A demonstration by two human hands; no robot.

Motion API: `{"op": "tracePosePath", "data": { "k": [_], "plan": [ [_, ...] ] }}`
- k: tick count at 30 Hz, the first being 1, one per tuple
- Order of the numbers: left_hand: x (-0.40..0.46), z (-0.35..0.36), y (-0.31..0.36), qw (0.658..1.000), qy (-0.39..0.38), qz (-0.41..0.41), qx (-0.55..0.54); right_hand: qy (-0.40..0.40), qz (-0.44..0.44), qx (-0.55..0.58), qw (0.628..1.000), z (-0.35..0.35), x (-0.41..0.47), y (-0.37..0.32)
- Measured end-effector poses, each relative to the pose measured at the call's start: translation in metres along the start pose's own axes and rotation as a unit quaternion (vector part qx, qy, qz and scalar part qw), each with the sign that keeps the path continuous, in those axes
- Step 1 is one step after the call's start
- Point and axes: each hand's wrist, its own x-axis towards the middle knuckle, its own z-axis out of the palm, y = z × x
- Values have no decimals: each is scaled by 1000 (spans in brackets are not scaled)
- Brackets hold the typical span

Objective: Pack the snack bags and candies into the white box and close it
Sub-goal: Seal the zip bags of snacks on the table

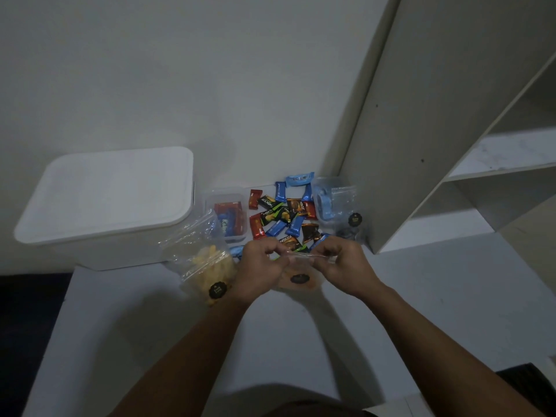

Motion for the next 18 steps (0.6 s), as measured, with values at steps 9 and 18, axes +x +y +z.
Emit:
{"op": "tracePosePath", "data": {
  "k": [9, 18],
  "plan": [
    [-2, 4, 7, 999, -45, -8, -28, 0, -5, 3, 1000, 3, 1, 1],
    [-5, 1, 10, 998, -47, 6, -47, -6, 1, 18, 1000, 6, 2, -2]
  ]
}}
